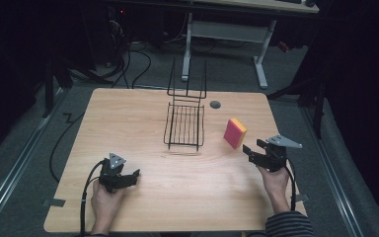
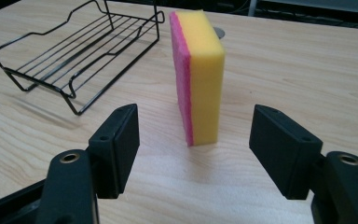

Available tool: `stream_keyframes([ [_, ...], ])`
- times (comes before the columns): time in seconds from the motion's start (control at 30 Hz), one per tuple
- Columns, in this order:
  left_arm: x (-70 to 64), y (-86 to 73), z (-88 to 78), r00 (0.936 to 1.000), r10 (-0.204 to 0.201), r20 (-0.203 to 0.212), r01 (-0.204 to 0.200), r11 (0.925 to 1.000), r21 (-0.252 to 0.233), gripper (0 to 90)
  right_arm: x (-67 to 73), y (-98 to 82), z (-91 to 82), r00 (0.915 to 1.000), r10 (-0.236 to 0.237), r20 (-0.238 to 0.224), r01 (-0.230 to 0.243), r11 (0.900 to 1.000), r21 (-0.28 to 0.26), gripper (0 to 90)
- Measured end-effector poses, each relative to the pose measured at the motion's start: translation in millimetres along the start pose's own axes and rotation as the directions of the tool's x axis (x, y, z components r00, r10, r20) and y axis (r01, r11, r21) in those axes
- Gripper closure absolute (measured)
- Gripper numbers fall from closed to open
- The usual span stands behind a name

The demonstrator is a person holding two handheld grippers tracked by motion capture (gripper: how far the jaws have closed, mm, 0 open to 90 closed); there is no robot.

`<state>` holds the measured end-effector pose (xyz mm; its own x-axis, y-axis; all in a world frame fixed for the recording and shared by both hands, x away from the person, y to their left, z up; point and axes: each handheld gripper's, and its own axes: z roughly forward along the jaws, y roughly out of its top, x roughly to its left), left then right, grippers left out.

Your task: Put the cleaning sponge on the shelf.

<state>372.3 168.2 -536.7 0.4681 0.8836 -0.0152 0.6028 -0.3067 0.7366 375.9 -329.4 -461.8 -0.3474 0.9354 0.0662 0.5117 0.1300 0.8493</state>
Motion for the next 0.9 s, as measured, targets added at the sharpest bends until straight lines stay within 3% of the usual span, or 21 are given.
stream_keyframes([
  [0.23, -0.1, 0.0, 0.1, 1.0000, -0.001, 0.000, 0.001, 1.0000, -0.001, 21.5, 2.2, 9.3, 11.7, 0.9999, -0.012, 0.004, 0.012, 1.000, 0.002, 33.1],
  [0.57, 0.0, 0.0, 0.1, 1.0000, -0.001, 0.000, 0.001, 1.0000, -0.001, 21.6, -2.9, 22.4, 28.3, 0.9997, 0.006, 0.022, -0.006, 1.000, 0.010, 32.6],
  [0.9, 0.0, 0.0, 0.0, 1.0000, -0.001, 0.000, 0.001, 1.0000, -0.001, 21.6, -8.2, 18.3, 48.3, 0.9986, 0.049, 0.023, -0.049, 0.998, 0.024, 33.0],
])
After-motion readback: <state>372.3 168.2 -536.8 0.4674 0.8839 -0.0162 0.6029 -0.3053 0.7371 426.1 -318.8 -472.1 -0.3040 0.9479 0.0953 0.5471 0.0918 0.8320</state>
